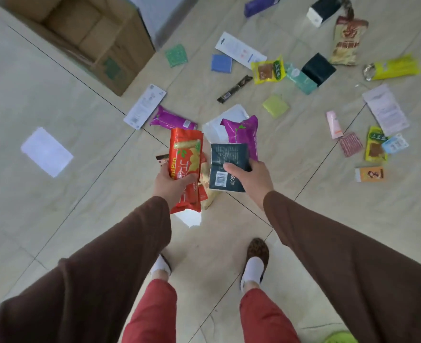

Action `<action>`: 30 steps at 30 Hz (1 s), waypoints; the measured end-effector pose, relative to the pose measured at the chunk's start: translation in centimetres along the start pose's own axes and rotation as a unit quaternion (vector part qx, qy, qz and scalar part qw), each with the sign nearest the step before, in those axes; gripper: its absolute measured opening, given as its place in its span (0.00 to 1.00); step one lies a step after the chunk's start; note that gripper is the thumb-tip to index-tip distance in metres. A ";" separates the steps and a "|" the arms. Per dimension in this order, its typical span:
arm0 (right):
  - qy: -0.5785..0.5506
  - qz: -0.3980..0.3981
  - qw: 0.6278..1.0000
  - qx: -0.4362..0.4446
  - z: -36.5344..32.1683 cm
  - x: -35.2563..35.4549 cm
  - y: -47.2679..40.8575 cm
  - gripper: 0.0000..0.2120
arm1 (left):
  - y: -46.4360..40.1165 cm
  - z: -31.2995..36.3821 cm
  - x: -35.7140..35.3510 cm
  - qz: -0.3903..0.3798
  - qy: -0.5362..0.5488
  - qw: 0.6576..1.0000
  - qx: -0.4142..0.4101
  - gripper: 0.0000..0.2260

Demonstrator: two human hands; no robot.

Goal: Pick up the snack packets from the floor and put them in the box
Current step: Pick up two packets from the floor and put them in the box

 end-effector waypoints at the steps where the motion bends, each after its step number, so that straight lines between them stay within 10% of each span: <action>1: 0.008 -0.005 1.000 0.005 -1.6 -1.4 0.2 0.33 | -0.3 0.3 2.0 -0.001 0.010 1.000 0.004 0.28; 18: 0.003 -0.033 0.999 0.028 -26.2 -23.1 -0.5 0.08 | -12.3 9.1 31.2 0.012 0.015 1.000 0.010 0.29; 30: -0.020 -0.003 0.998 0.056 -40.8 -31.3 -13.8 0.30 | -27.2 21.7 41.6 0.015 0.009 1.000 -0.019 0.30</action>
Point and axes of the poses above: each hand's wrist, its own y-axis away from the middle knuckle, its own x-axis out of the back of the hand, z = x × y, the point moved 2 cm from there along -y, towards the middle knuckle, and after that the axes turned 5 degrees about y, right-handed, at the moved point
